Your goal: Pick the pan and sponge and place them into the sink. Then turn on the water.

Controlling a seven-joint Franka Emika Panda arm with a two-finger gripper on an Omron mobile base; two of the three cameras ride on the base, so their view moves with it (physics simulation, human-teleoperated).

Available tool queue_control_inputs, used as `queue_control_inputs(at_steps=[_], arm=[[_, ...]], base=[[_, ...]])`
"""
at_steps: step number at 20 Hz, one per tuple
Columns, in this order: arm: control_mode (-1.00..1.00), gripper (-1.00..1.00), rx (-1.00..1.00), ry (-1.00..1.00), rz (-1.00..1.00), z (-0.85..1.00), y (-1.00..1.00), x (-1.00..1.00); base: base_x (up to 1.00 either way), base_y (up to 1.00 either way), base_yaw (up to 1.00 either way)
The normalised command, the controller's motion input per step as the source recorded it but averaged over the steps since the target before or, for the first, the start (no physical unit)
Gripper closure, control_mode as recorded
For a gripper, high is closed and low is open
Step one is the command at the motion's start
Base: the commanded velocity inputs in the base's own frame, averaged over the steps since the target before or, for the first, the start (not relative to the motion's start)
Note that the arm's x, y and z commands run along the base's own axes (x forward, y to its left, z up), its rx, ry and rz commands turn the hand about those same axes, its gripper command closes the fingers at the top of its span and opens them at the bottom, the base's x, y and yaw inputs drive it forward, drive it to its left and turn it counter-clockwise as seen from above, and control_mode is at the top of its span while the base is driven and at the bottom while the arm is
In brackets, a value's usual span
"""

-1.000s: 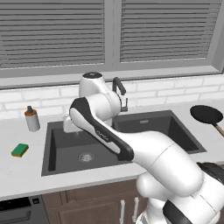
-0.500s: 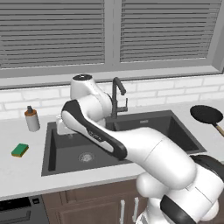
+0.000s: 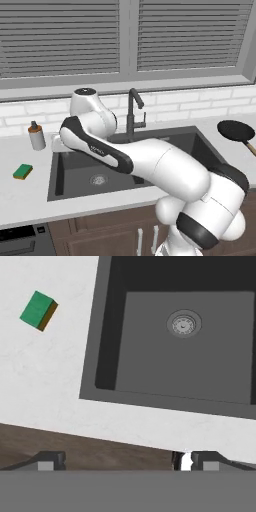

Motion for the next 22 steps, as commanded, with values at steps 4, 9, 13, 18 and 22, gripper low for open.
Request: queue_control_inputs(at_steps=[4,9,13,18,22], arm=[[-1.0,-1.0,0.02,0.0,-0.01,-0.15,0.46,0.27],[-1.0,-1.0,0.0,0.0,-0.03,-0.24,0.45,0.28],[-1.0,-1.0,0.0,0.0,-0.05,-0.18,0.41,0.32],[-1.0,-1.0,0.0,0.0,-0.06,-0.14,0.32,0.28],[-1.0,-1.0,0.0,0.0,-0.06,-0.11,0.26,0.16]], base=[[0.0,0.0,0.0],[0.0,0.0,0.0],[0.0,0.0,0.0],[0.0,0.0,0.0],[0.0,0.0,0.0]])
